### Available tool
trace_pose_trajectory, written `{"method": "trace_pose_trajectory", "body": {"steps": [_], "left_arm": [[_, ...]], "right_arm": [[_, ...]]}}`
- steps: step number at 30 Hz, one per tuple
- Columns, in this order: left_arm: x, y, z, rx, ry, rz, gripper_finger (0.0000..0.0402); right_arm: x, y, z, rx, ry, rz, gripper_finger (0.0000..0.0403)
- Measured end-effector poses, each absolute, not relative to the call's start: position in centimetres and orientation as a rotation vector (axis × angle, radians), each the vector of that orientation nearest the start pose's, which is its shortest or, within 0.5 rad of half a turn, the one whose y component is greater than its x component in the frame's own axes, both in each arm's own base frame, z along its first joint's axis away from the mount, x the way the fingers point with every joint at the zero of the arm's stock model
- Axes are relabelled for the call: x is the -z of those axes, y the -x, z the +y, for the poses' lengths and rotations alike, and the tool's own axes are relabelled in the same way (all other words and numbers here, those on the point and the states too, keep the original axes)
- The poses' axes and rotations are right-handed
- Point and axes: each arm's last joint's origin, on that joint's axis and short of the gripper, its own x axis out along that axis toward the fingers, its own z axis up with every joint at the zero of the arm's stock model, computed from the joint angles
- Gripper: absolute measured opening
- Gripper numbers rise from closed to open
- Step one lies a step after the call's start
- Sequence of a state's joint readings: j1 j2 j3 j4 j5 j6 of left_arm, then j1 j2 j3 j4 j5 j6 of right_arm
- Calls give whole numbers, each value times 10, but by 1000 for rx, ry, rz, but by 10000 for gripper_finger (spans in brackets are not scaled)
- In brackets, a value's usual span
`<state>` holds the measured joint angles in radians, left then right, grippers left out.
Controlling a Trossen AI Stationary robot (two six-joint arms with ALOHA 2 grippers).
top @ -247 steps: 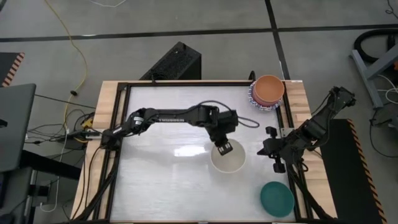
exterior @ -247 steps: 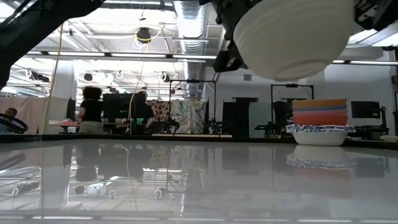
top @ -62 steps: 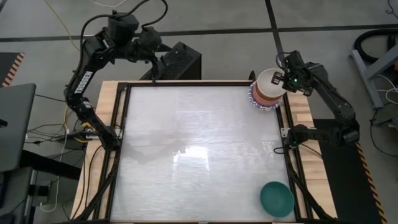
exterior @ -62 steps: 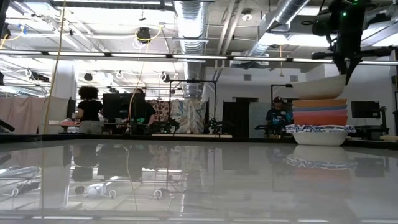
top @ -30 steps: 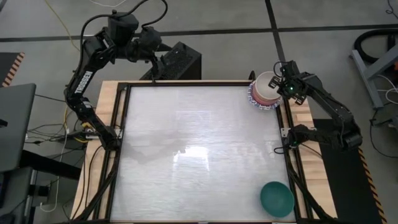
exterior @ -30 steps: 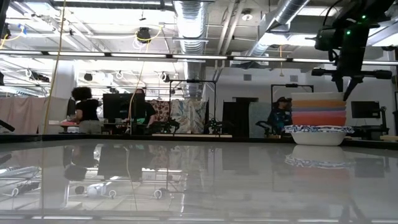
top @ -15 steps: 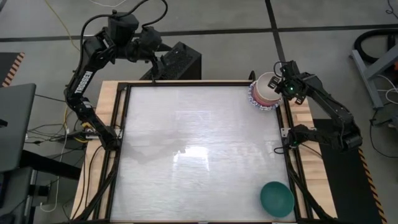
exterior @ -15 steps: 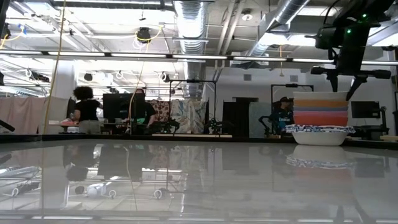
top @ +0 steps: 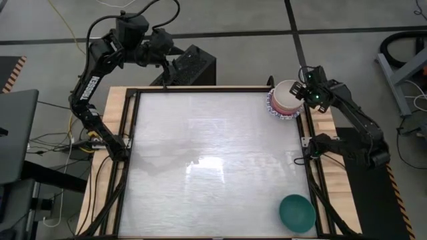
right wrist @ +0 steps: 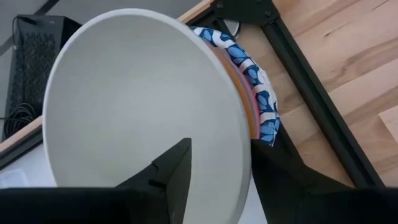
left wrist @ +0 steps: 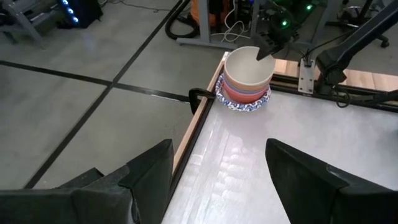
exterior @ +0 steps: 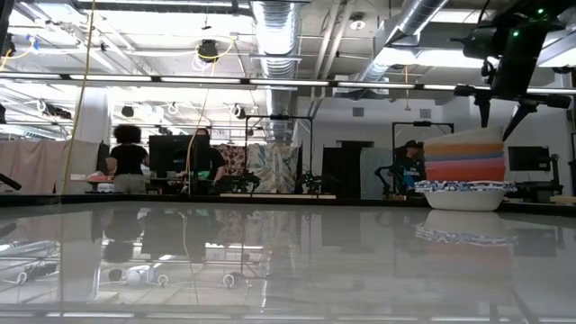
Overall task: Nest bowls inside each other
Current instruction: Stack the white bowl on top of the brown bowl, then stack the green bowl on top of the white bowl
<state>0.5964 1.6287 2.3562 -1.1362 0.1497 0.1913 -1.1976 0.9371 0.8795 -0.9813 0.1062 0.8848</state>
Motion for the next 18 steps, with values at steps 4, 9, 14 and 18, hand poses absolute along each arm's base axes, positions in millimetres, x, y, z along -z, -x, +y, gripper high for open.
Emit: {"method": "trace_pose_trajectory", "body": {"steps": [4,9,14,18], "left_arm": [[-537,-223,146,-401,-36,423,245],[-537,-223,146,-401,-35,423,245],[-537,-223,146,-401,-35,423,245],[-537,-223,146,-399,-45,423,245]], "right_arm": [[-282,-54,-147,1574,-1257,364,182],[-287,-51,-138,1556,-1223,345,182],[-289,-48,-131,1551,-1208,359,182],[-290,-48,-130,1540,-1182,383,182]]}}
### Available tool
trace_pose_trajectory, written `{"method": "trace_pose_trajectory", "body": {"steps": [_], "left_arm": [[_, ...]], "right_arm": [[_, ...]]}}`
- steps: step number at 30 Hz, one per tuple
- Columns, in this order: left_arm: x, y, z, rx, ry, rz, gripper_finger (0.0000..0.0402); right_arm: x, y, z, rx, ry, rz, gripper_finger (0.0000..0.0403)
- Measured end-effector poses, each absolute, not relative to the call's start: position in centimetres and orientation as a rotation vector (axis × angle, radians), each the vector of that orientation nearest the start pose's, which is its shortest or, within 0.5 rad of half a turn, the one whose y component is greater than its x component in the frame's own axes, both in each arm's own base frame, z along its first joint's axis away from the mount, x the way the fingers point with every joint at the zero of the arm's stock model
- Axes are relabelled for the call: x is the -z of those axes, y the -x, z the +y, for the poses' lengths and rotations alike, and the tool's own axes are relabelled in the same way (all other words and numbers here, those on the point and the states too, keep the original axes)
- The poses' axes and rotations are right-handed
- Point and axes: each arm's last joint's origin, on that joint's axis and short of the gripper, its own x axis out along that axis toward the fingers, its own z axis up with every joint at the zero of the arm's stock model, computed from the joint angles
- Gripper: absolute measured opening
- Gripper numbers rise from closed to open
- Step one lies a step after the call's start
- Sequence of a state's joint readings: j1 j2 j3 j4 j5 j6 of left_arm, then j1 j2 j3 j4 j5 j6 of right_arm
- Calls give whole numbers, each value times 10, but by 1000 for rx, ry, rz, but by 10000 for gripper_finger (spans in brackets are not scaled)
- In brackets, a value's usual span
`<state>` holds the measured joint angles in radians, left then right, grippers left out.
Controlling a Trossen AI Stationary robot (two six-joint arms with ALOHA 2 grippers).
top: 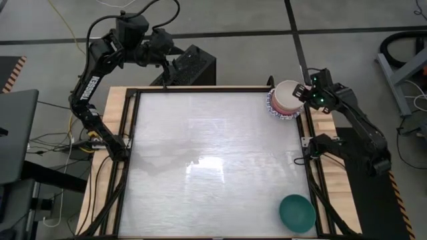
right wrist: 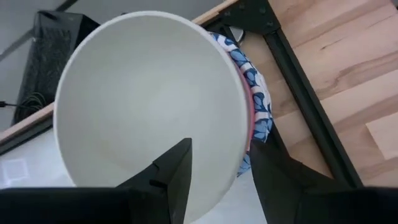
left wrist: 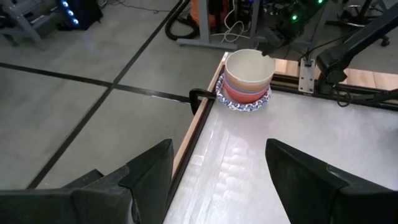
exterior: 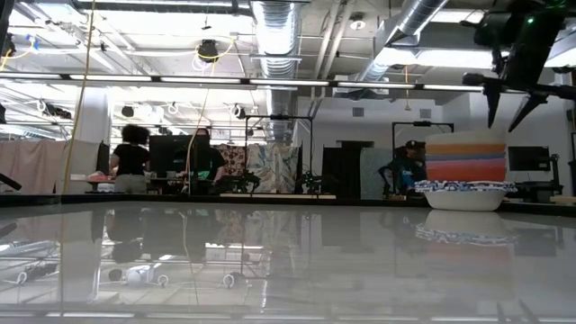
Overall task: Nest bowls inside each other
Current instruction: Stack the green bowl on top of the white bowl
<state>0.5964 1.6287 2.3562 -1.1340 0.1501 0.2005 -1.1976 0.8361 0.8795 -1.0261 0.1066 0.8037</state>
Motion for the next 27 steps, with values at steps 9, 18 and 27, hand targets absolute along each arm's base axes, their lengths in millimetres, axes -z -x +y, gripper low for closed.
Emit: {"method": "trace_pose_trajectory", "body": {"steps": [9,18,27], "left_arm": [[-537,-218,154,-433,-31,424,245],[-537,-217,154,-288,3,390,245],[-517,-248,141,-116,28,419,245]], "right_arm": [[-301,-44,-123,1525,-1076,278,168],[-306,-44,-98,1348,-929,409,114],[-308,-39,-71,1256,-886,432,107]]}}
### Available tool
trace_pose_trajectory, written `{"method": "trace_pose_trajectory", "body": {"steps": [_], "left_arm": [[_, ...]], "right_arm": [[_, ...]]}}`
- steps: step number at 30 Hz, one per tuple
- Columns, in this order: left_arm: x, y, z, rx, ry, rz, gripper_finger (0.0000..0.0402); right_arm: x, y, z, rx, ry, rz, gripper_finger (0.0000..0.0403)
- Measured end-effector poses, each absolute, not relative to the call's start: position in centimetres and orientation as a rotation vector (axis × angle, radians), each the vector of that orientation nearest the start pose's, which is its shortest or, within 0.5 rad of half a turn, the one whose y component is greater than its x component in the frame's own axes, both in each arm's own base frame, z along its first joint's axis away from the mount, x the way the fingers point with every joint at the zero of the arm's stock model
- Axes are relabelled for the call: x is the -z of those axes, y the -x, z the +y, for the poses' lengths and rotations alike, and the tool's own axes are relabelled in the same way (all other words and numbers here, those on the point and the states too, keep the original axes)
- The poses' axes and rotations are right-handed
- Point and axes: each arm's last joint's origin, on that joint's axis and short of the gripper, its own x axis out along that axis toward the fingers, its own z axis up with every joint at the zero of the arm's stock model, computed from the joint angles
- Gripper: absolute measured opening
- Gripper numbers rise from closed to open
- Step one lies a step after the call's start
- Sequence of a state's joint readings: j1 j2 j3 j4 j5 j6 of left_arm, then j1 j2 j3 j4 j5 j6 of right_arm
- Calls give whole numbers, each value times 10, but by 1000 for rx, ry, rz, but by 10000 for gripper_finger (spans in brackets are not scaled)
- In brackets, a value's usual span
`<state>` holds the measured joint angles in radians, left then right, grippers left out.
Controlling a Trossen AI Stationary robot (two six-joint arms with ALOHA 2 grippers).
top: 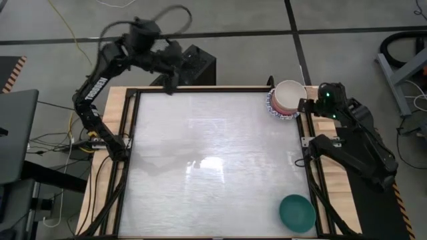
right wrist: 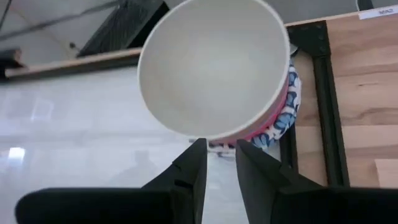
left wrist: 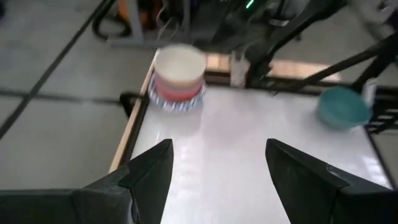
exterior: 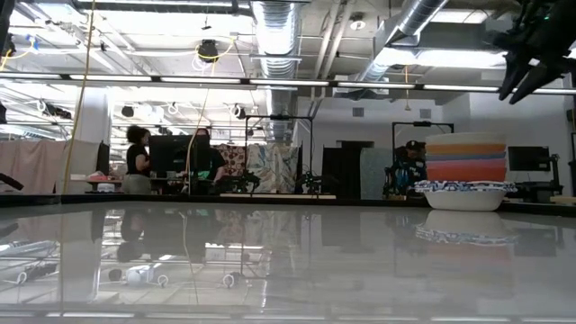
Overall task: Nest bowls inside each other
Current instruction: Stack the green bowl on top of the white bowl
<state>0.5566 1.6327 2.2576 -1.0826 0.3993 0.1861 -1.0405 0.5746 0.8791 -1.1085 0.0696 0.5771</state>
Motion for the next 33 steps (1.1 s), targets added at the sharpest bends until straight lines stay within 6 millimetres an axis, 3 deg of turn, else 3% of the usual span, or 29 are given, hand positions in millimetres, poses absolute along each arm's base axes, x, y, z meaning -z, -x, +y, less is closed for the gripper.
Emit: {"method": "trace_pose_trajectory", "body": {"steps": [4,9,12,18,23,33], "left_arm": [[-490,-273,131,-155,40,527,245],[-452,-310,109,-78,83,572,245],[-440,-322,96,-50,135,566,245],[-443,-323,79,-41,233,561,245],[-451,-320,68,-60,279,529,245],[-453,-321,54,-118,296,521,245]], "right_arm": [[-308,-39,-61,1123,-842,485,107],[-305,-39,-46,925,-856,556,107],[-301,-37,-35,777,-876,643,107],[-292,-31,-18,593,-898,853,107],[-291,-30,-12,467,-854,932,107],[-294,-53,-11,177,-818,993,107]]}}
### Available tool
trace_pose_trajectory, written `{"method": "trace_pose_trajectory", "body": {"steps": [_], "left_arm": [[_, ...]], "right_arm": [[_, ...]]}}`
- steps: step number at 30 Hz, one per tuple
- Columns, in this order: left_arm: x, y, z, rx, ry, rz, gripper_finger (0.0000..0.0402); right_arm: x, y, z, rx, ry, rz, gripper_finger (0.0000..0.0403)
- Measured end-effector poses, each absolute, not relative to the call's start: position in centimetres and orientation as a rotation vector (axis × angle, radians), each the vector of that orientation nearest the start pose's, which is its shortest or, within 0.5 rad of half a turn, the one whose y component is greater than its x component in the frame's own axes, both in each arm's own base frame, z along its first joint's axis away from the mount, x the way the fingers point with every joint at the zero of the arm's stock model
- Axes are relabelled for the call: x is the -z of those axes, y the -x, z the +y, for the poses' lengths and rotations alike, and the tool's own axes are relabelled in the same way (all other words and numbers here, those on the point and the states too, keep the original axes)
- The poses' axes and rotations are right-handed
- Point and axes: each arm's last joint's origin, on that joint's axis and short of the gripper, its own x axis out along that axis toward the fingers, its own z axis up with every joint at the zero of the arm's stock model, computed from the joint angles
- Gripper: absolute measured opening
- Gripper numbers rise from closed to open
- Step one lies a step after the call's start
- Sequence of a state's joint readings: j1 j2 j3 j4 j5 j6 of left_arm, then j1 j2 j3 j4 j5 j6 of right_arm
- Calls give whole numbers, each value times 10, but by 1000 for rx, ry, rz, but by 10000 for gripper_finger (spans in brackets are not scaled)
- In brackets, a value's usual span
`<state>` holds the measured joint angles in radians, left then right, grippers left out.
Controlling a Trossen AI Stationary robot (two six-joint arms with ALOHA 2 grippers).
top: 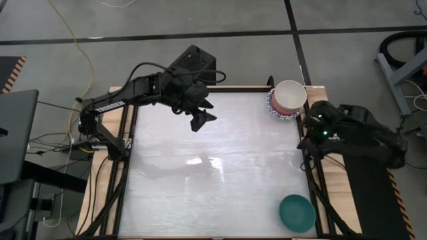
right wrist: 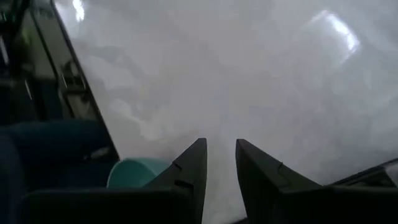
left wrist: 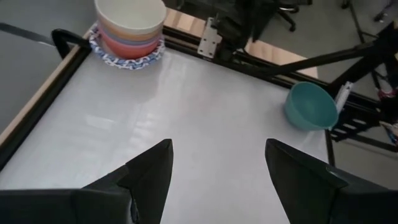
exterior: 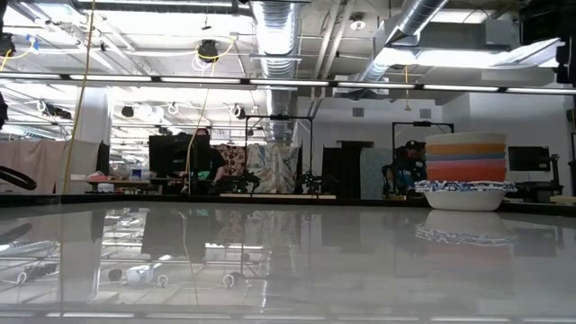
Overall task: Nest bowls inside each other
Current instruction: Stack the green bowl on top of the white bowl
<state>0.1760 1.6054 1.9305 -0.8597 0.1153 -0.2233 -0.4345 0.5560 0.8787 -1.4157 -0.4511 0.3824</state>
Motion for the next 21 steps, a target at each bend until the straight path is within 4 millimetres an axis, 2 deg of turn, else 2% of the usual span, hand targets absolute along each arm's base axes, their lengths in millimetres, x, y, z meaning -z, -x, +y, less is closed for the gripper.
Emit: {"method": "trace_pose_trajectory", "body": {"steps": [6,12,21], "left_arm": [[-453,-322,48,-158,285,519,245],[-453,-322,44,-169,290,519,245],[-453,-322,42,-187,295,517,245]], "right_arm": [[-290,-81,-7,52,-755,1134,107],[-285,-101,10,-62,-663,1261,107],[-284,-108,46,-81,-513,1267,107]]}}
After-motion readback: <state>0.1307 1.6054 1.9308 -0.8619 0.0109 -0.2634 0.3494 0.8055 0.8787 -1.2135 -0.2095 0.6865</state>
